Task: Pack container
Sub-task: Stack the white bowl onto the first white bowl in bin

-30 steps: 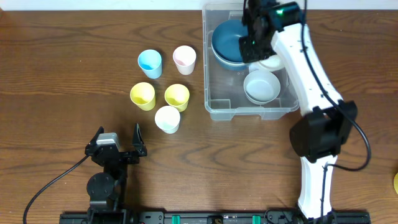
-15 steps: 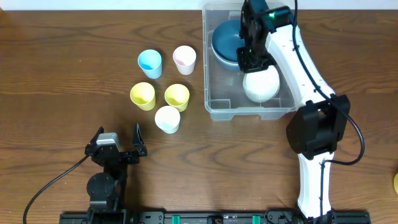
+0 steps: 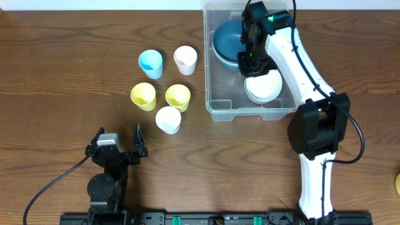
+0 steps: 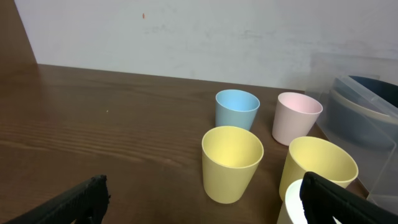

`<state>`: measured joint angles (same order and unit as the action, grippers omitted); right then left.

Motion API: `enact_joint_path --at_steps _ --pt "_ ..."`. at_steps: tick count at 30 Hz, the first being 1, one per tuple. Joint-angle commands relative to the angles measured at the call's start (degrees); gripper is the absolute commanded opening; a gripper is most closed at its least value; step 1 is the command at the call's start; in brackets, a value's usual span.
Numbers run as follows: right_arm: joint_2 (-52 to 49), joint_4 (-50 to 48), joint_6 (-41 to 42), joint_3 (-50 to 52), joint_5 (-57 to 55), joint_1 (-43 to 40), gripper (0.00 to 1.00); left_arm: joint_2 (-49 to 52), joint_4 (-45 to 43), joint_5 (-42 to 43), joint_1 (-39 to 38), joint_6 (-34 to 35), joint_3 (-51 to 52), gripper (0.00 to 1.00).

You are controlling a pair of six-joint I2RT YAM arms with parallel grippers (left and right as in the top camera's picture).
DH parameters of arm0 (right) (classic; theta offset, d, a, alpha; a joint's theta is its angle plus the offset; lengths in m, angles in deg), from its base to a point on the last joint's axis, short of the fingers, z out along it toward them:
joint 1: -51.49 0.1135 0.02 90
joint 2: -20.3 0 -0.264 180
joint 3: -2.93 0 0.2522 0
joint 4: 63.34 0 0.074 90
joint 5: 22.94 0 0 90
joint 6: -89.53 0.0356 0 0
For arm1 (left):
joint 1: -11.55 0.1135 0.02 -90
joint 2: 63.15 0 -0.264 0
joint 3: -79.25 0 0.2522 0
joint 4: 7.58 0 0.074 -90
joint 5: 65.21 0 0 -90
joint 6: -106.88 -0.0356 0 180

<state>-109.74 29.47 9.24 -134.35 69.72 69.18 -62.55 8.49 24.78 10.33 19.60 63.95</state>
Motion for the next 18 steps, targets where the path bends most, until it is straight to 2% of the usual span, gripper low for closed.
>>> enact_joint_path --at_steps 1,9,18 --pt "0.07 -1.27 0.50 0.00 0.15 0.04 0.12 -0.26 1.88 -0.68 0.28 -0.98 1.31 0.98" --pt "0.02 -5.01 0.50 0.00 -0.28 -0.07 0.14 -0.26 1.88 -0.70 0.28 -0.96 1.31 0.98" --pt "-0.17 -5.84 0.61 0.00 -7.23 -0.31 0.14 -0.26 1.88 -0.70 0.28 -0.98 1.31 0.98"
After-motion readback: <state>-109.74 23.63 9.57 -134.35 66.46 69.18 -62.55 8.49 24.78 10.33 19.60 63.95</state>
